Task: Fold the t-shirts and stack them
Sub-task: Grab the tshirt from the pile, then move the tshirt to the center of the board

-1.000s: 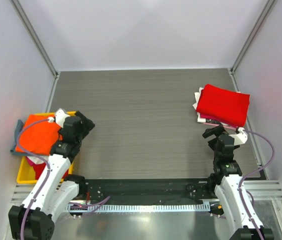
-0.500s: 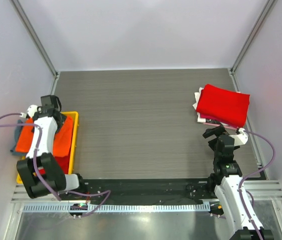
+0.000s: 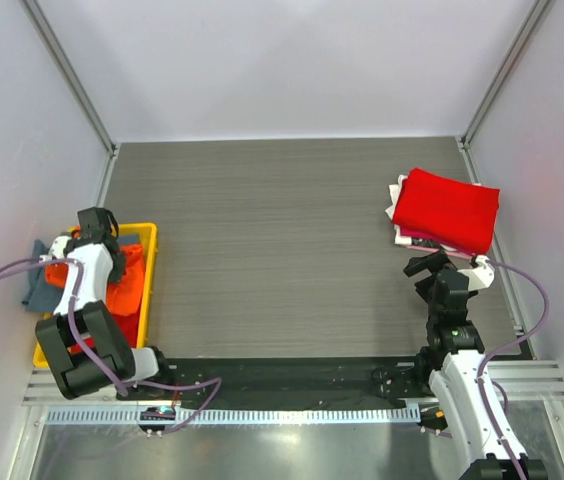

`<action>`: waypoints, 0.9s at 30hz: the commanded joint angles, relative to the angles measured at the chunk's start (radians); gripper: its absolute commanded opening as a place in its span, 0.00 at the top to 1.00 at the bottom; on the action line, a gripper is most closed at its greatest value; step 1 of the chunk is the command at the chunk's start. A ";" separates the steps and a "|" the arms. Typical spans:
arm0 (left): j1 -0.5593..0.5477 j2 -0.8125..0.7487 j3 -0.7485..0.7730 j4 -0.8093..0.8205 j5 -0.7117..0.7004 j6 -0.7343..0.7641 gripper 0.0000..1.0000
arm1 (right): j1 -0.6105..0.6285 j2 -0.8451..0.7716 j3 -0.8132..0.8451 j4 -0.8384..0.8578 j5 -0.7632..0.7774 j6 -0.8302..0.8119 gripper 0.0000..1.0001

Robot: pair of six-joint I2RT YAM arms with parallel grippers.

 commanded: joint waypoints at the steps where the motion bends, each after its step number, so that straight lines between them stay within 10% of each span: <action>1: -0.019 -0.103 -0.029 -0.032 -0.020 -0.003 0.84 | 0.002 -0.008 0.019 0.053 -0.020 -0.013 0.01; 9: -0.029 -0.435 0.073 -0.084 0.056 0.106 1.00 | 0.002 0.001 0.014 0.076 -0.048 -0.020 0.01; 18: -0.045 -0.540 0.251 0.022 0.605 0.044 1.00 | 0.002 0.024 0.016 0.094 -0.072 -0.028 0.02; 27: -0.486 -0.326 0.518 0.129 0.604 0.025 1.00 | 0.002 0.021 0.008 0.113 -0.092 -0.037 0.02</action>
